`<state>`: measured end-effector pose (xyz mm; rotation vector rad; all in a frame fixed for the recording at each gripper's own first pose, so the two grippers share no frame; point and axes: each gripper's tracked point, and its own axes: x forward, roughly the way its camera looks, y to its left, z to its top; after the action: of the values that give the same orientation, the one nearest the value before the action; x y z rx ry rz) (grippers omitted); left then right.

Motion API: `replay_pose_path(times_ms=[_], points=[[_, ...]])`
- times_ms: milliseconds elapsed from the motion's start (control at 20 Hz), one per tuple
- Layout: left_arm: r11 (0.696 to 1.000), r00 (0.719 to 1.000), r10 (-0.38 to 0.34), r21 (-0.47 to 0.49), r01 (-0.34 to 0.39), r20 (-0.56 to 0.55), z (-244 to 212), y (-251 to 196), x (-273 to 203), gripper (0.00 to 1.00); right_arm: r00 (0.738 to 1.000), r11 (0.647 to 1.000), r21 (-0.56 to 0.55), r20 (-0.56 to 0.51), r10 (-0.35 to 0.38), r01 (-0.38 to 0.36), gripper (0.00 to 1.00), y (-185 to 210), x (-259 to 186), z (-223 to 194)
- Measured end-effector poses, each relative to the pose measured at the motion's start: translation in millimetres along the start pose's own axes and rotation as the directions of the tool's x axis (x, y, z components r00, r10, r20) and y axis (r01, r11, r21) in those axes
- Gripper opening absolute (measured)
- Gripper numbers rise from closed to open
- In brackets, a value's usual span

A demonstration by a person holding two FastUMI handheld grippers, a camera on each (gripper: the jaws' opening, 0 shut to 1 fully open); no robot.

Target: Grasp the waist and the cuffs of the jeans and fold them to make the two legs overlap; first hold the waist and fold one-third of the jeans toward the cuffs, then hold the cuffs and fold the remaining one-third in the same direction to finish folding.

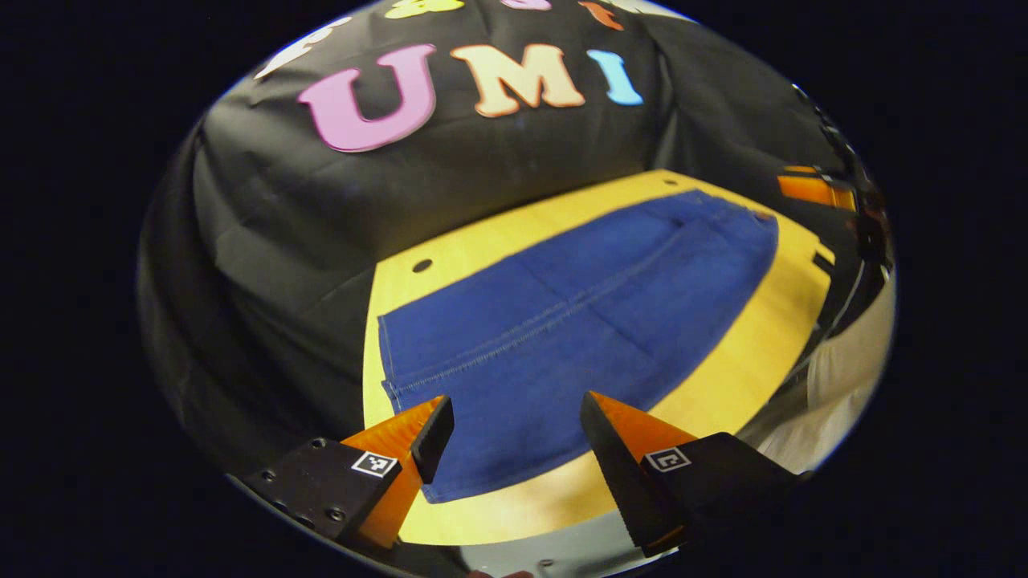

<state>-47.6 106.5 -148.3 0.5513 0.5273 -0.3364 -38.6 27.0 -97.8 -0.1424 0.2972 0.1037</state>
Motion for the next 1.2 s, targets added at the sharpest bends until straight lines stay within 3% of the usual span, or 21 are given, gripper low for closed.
replay_pose_path(times_ms=[250,500,700,750,800,1150,1200], points=[[0.976,0.966,-0.141,0.131,0.172,-0.216,-52.6,-10.2,15.0,0.96,0.999,1.0,-0.009,-0.042,-0.016,0.015,0.99,-9.9,-0.7,-14.8],[0.935,0.896,-0.171,0.219,0.279,-0.411,-102.1,-5.5,25.2,0.96,0.997,0.999,-0.018,-0.066,-0.039,0.038,0.99,-21.5,0.3,-22.2],[0.92,0.859,-0.199,0.213,0.33,-0.472,-109.4,-8.3,30.5,0.95,0.994,0.999,-0.024,-0.101,-0.037,0.035,0.99,-19.4,1.1,-33.6],[0.917,0.85,-0.208,0.205,0.342,-0.484,-112.6,-7.8,31.8,1.0,0.993,0.999,-0.03,-0.108,-0.037,0.034,0.99,-18.4,1.0,-35.5],[0.915,0.842,-0.212,0.202,0.349,-0.495,-115.3,-6.4,33.4,0.94,0.993,0.999,-0.034,-0.114,-0.037,0.033,0.99,-18.3,0.7,-38.3],[0.899,0.782,-0.283,0.131,0.419,-0.556,-119.0,-12.6,38.3,0.92,0.988,1.0,0.007,-0.149,-0.028,0.03,0.99,-20.4,3.0,-43.7],[0.901,0.772,-0.285,0.117,0.419,-0.567,-119.0,-13.0,36.6,0.88,0.987,0.999,0.011,-0.157,-0.028,0.03,0.99,-20.8,4.2,-46.0]])
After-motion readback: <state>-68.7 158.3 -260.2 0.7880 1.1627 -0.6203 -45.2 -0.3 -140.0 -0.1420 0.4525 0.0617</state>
